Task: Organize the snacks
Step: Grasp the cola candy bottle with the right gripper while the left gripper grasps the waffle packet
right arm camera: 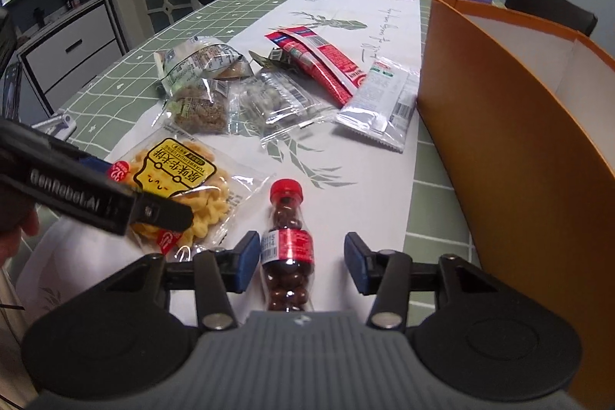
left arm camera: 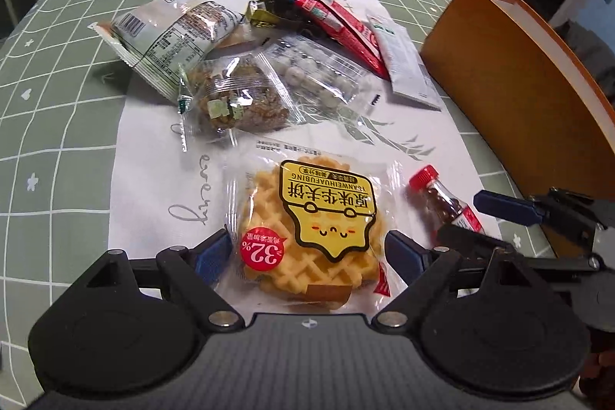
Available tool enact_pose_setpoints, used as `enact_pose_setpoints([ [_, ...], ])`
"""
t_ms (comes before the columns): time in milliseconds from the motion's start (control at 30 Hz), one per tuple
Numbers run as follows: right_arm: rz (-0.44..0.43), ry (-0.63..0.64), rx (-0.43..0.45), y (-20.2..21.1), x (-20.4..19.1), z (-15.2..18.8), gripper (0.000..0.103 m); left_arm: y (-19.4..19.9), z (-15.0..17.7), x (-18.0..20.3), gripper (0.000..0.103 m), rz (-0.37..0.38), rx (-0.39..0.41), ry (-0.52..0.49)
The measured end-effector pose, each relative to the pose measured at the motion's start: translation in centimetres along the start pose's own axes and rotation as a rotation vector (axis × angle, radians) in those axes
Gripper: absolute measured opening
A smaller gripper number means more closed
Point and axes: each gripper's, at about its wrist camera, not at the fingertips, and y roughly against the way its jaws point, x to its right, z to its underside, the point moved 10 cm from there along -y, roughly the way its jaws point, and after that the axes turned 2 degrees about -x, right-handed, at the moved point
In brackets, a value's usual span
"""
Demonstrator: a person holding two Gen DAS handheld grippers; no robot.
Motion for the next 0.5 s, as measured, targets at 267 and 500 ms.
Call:
enact_pose_setpoints([
  [267,-0.005,0.025,-0.02,-0.7,-0.9,0.7,0.039,-1.2,0.4,1.6,0.103,-0.107,-0.001,-0.101],
  [500,0.033,0.08,-0.011,-0.4,-1.0,1.3,0.03,-1.6,0.4,1.9,0.103,-0.136,0.033,-0.146],
])
